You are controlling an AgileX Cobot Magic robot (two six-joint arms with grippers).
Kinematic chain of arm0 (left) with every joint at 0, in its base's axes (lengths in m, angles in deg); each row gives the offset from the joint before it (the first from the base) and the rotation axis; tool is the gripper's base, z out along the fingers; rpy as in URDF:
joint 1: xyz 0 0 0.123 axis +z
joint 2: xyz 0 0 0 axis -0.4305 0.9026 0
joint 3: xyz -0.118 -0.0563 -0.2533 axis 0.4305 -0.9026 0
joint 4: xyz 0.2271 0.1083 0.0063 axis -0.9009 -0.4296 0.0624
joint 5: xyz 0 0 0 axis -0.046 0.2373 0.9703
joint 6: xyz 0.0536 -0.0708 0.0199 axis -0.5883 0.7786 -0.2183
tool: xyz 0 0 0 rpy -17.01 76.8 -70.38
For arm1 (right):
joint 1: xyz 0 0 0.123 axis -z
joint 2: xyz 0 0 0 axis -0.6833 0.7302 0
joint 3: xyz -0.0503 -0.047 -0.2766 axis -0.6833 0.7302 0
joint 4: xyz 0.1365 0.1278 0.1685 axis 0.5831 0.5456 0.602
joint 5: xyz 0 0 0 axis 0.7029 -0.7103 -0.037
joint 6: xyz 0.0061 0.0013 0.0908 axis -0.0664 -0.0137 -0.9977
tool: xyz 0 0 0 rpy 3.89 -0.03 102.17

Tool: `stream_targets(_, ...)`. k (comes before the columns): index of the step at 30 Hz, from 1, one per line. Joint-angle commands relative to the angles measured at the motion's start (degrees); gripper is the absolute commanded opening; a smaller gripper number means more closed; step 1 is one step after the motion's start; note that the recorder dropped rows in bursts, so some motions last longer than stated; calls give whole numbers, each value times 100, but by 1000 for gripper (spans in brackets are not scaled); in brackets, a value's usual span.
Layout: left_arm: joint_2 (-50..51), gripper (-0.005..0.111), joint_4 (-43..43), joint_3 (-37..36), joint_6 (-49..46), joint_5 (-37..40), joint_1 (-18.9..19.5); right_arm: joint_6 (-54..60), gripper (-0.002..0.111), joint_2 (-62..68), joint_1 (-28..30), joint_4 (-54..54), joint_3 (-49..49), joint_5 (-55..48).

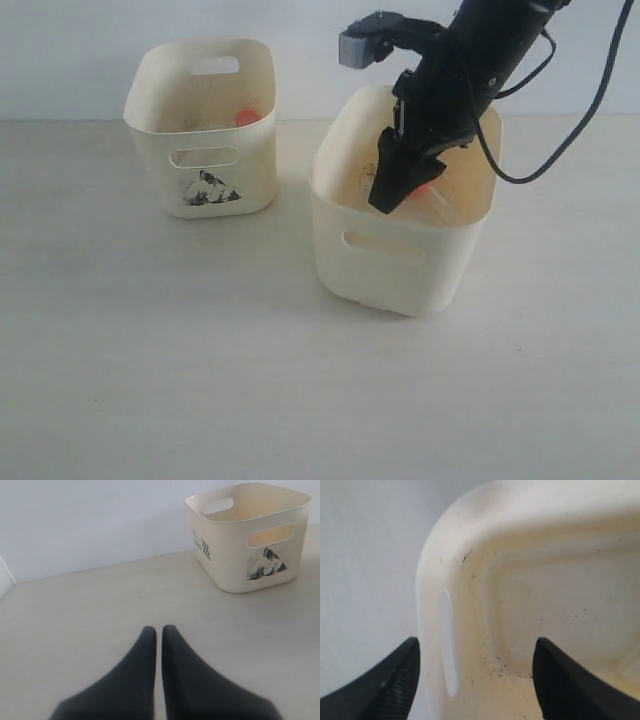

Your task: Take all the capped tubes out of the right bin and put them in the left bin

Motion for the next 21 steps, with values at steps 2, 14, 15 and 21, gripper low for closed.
stream_targets(2,3,4,21,21,76,-52,-8,-119,61,-464,39,-4,-14,16)
stream_targets(14,3,4,21,21,76,-52,-8,-3044,61,-384,39,-153,-14,1591)
stream_targets(15,3,4,21,21,76,-52,-8,-3166,61,-267,39,-170,-14,1678)
stream_targets(21,3,4,21,21,76,-52,-8,-4329,60,74,39,-180,-25,2450)
